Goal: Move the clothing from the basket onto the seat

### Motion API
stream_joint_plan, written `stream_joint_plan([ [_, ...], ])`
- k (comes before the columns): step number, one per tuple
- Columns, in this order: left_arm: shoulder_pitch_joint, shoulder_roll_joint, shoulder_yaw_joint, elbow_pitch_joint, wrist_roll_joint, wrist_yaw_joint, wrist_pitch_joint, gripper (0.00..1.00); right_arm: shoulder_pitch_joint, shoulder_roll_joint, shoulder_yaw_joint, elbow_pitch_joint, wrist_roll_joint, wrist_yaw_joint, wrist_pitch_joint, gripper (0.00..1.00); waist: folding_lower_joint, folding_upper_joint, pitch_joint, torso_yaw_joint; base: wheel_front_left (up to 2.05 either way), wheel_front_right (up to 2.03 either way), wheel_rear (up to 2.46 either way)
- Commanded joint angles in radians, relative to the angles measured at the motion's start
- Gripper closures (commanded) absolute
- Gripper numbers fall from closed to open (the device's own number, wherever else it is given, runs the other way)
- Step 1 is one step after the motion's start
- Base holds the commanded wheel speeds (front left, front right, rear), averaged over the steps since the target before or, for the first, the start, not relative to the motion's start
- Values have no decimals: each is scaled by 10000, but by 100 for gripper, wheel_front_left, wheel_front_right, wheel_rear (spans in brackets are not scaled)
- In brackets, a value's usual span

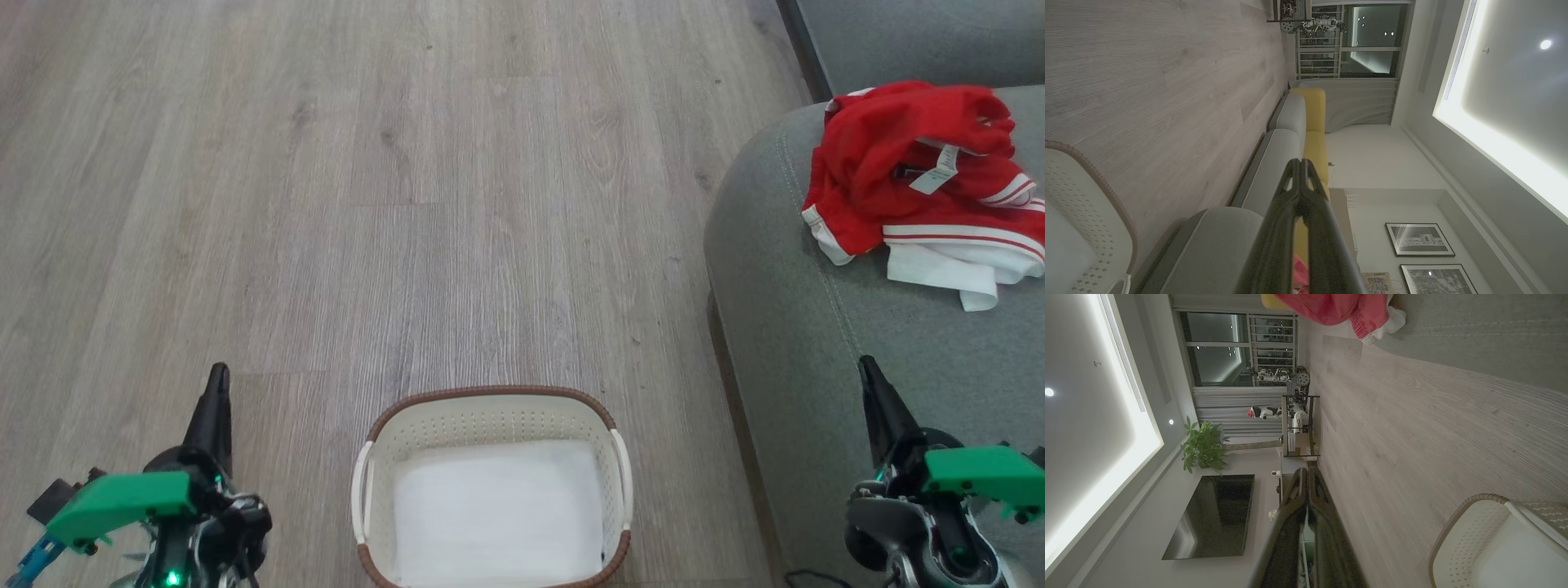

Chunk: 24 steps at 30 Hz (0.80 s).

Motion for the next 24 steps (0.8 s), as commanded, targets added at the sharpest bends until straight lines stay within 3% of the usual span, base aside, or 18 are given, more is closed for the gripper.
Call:
stream_joint_plan([
  [1, -485, 84, 368, -273, -18, -65, 87, 100, -547, -26, 175, -391, 59, 83, 30, 100, 0, 0, 0, 0, 0, 0, 0],
  [24, -484, 84, 368, -274, -18, -65, 88, 100, -547, -26, 175, -391, 59, 83, 30, 100, 0, 0, 0, 0, 0, 0, 0],
])
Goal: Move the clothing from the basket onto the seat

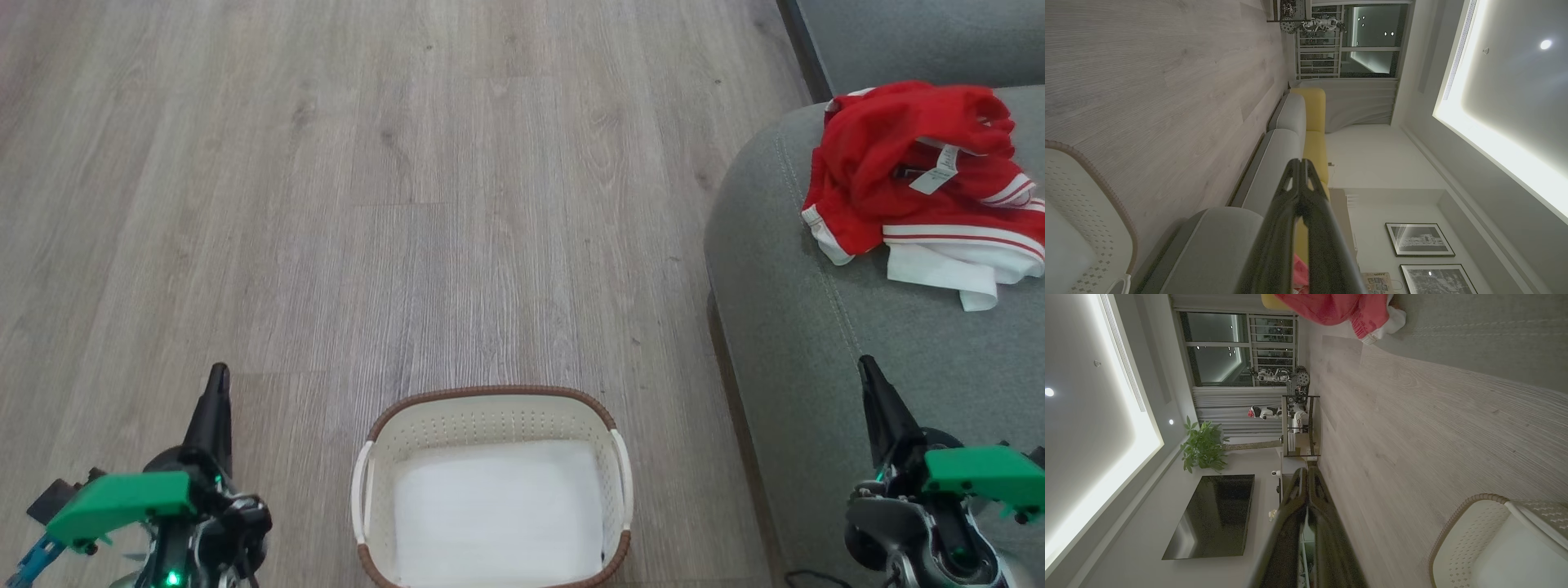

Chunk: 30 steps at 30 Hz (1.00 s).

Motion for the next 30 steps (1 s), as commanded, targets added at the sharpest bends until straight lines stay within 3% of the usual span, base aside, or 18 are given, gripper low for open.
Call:
stream_joint_plan([
  [1, -484, 85, 368, -274, -18, -65, 88, 100, -546, -26, 175, -391, 59, 83, 30, 100, 0, 0, 0, 0, 0, 0, 0],
  [30, -484, 85, 363, -275, -22, -65, 84, 100, -546, -26, 176, -391, 60, 83, 30, 100, 0, 0, 0, 0, 0, 0, 0],
])
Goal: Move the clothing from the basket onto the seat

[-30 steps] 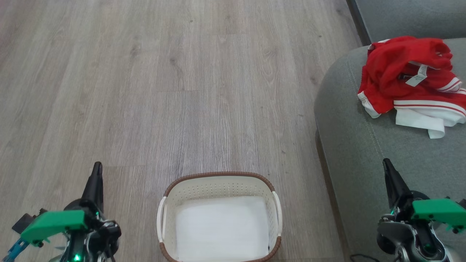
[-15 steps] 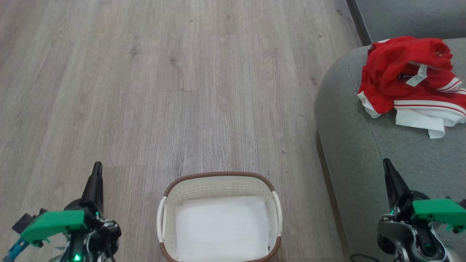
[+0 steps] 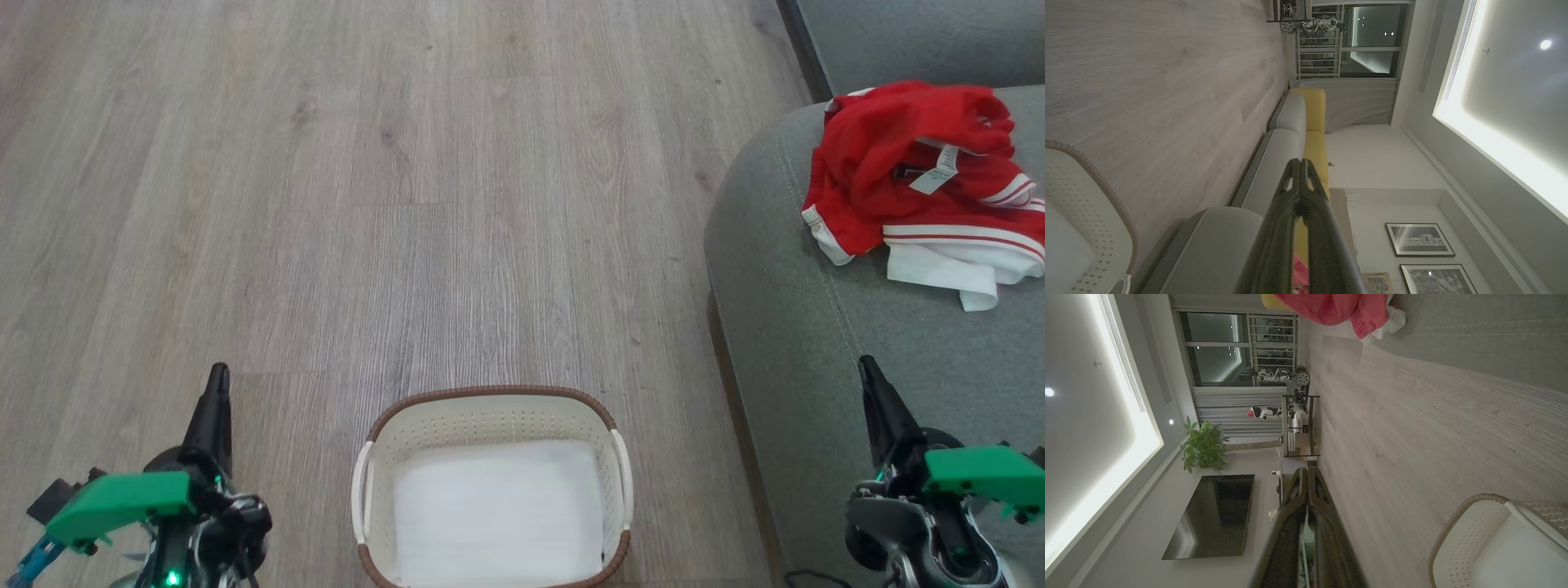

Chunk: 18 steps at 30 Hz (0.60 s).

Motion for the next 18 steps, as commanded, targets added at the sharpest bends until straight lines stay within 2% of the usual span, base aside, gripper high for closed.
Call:
stream_joint_plan([
  [1, -484, 85, 363, -275, -22, -65, 84, 100, -546, -26, 176, -391, 60, 83, 30, 100, 0, 0, 0, 0, 0, 0, 0],
  [18, -483, 85, 361, -275, -24, -65, 82, 100, -546, -26, 176, -391, 60, 83, 29, 100, 0, 0, 0, 0, 0, 0, 0],
])
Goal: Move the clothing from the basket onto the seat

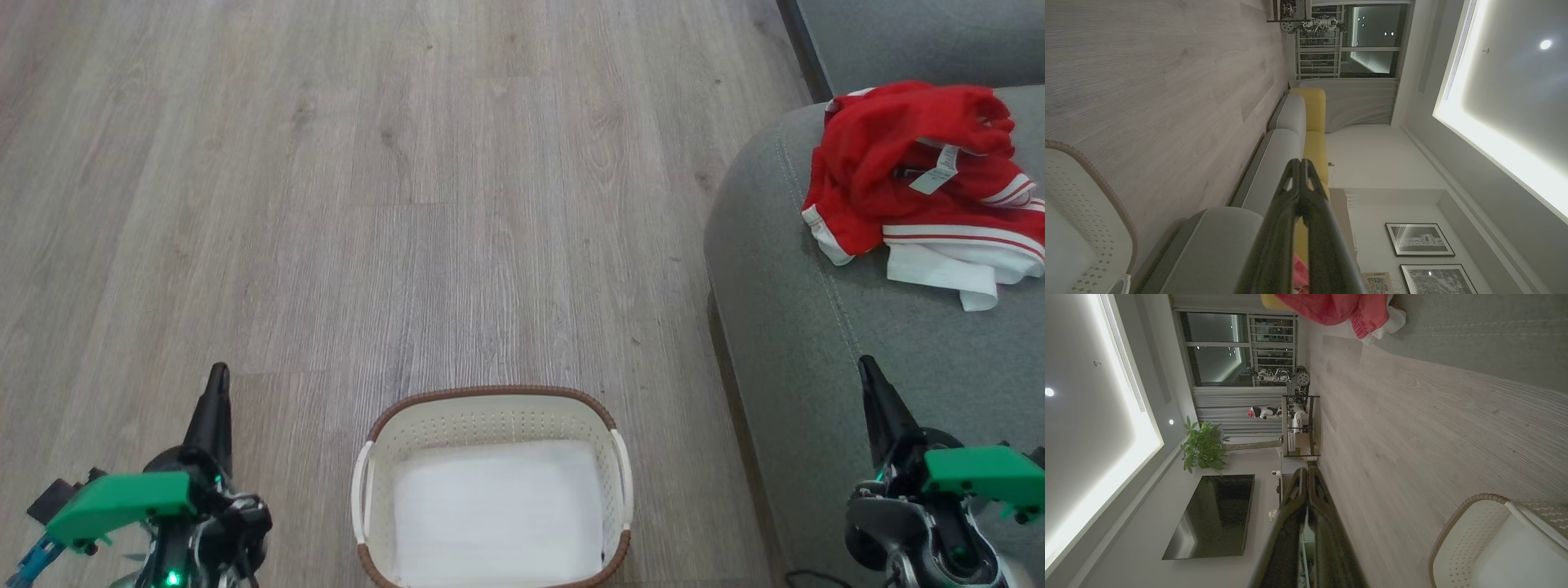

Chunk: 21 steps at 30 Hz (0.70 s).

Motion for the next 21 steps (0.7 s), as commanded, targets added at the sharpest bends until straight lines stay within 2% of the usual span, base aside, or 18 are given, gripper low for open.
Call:
stream_joint_plan([
  [1, -483, 85, 361, -275, -24, -65, 82, 100, -546, -26, 176, -391, 60, 83, 29, 100, 0, 0, 0, 0, 0, 0, 0],
  [21, -483, 85, 360, -276, -26, -65, 81, 100, -546, -26, 176, -391, 60, 83, 29, 100, 0, 0, 0, 0, 0, 0, 0],
])
